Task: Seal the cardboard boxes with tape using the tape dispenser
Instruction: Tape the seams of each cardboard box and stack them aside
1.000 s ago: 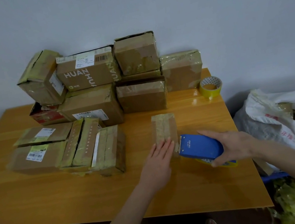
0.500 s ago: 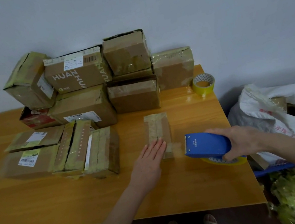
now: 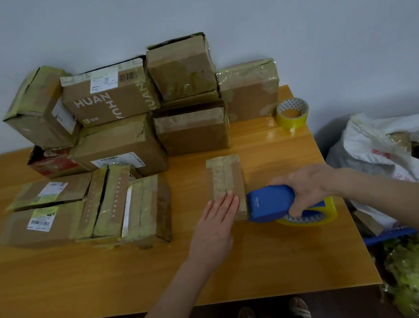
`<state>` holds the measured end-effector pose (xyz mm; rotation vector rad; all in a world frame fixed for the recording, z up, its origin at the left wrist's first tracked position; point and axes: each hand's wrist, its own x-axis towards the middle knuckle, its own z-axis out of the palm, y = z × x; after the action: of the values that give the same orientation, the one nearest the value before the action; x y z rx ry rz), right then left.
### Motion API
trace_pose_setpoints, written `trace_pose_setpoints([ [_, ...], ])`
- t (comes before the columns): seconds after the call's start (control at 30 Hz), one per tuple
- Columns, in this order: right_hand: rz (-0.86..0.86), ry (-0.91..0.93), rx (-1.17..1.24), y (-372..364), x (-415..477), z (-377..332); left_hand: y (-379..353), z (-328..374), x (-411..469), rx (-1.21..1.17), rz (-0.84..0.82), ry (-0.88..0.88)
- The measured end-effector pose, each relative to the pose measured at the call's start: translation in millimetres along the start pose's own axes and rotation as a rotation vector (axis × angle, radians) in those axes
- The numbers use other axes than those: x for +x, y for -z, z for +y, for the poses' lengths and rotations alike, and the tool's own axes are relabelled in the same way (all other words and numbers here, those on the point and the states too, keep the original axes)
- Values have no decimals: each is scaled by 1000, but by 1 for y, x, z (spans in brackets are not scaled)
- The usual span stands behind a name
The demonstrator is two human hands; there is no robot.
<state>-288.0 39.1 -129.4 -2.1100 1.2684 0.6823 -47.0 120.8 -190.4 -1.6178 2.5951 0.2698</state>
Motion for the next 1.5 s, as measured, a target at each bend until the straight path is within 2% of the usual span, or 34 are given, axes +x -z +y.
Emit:
trace_pose_setpoints([
  [0.13,-80,-13,91,8,11,1,0,-2,-1,13,-20,-19],
  [0.27,-63,-81,-45,-3,15,8,-2,-3,-1,0,-23,-20],
  [0.3,-31,-93,53,-4,13,14,-1,-4,0,-6,-7,-21],
  [0.43,286,-126,851,-5,5,37,-2,-2,0,-14,-1,-18],
  [0.53,480,-284,1255,-26,15,36,-4,-2,0,-22,37,-28],
  [0.6,493,-357,1536,-41,27,36,-3,-2,1,-10,23,-32],
  [0.67,434,-385,1796,-50,31,33,-2,-2,2,1,16,-30],
  [0.73,393,-400,1870,-50,31,27,-1,0,3,8,18,-28],
  [0.8,397,-463,1811,-51,35,23,2,2,4,-39,31,-26],
  [0.9,471,-531,1602,-52,36,23,11,1,4,-284,170,51],
  [1.0,534,-473,1237,-45,23,15,16,-7,0,-470,355,249],
  [1.07,627,-394,954,-38,15,3,16,-10,-2,-574,356,386],
  [1.1,679,-353,894,-34,12,-8,14,-9,-2,-610,333,433],
  [1.17,703,-233,872,-35,11,-37,12,-3,0,-665,302,492],
  [1.27,539,-153,855,-50,22,-84,10,8,9,-702,252,568],
  [1.5,583,-280,829,-57,43,-95,12,26,33,-906,158,666],
])
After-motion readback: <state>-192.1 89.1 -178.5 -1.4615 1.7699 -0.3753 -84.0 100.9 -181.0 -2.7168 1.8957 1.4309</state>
